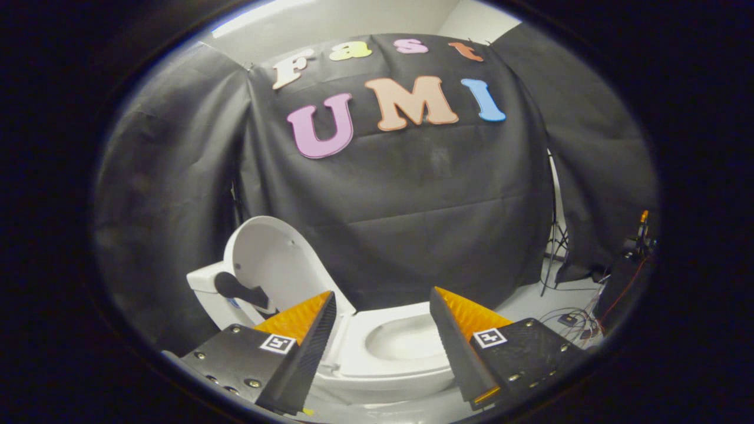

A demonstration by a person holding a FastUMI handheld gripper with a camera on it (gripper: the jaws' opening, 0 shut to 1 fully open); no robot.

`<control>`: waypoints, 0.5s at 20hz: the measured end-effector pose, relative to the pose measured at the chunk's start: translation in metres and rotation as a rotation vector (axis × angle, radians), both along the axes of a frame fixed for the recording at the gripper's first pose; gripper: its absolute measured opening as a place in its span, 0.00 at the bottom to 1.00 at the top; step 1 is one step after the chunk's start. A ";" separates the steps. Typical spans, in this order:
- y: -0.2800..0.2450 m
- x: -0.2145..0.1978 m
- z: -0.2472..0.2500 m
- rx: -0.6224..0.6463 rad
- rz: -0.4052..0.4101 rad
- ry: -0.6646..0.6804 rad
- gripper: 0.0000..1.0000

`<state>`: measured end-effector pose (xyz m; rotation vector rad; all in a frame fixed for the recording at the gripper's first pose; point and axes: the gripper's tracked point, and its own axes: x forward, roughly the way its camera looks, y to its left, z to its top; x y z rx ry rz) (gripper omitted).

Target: Open the toilet lid.

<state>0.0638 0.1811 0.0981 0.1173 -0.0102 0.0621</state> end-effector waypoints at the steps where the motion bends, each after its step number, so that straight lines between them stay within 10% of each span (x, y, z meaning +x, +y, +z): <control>1: -0.008 0.002 -0.006 -0.004 -0.001 0.017 0.94; 10: -0.039 0.003 0.000 -0.078 -0.005 0.033 0.94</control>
